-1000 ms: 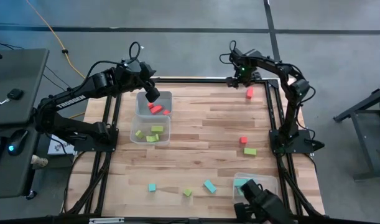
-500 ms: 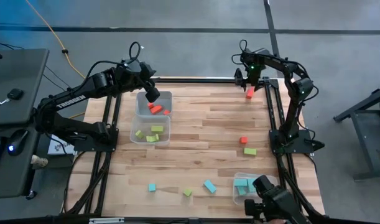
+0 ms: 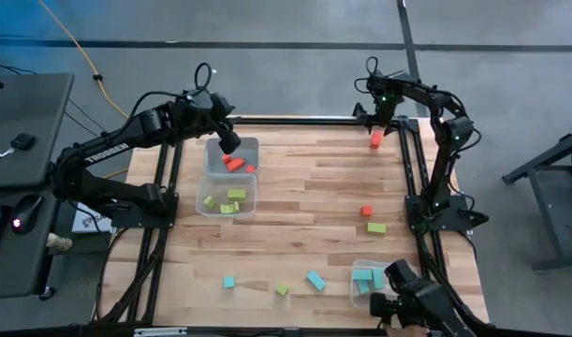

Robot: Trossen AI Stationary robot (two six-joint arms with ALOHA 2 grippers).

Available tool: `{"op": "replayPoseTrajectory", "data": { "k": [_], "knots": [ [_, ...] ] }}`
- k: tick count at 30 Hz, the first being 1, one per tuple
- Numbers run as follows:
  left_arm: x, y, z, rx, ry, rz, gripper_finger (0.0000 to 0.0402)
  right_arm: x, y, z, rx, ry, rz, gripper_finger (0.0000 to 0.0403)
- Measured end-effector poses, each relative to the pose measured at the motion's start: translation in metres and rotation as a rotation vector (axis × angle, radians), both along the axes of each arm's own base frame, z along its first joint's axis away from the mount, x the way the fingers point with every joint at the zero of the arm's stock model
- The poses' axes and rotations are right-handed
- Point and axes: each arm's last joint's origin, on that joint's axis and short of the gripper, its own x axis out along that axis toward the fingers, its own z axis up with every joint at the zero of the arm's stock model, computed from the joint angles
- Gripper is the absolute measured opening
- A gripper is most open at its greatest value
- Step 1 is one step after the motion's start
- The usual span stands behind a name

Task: Sort & place blocks by color
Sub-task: Put the orange block into the gray bin

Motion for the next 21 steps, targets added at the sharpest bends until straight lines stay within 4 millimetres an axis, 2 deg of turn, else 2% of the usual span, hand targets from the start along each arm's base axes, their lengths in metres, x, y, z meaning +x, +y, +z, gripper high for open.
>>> {"op": "replayPoseTrajectory", "data": {
  "k": [6,16,21],
  "knots": [
    [0.0,0.0,0.0,0.0,0.0,0.0,0.0086,0.008,0.001,-0.019,0.054,0.045,0.051,0.0248],
    [0.0,0.0,0.0,-0.002,0.003,0.0,0.0086,0.01,0.0,-0.018,0.028,0.071,0.019,0.0245],
    [0.0,0.0,0.0,-0.002,0.004,-0.001,0.0086,0.009,-0.001,-0.019,0.024,0.087,0.014,0.021]
  ]
}}
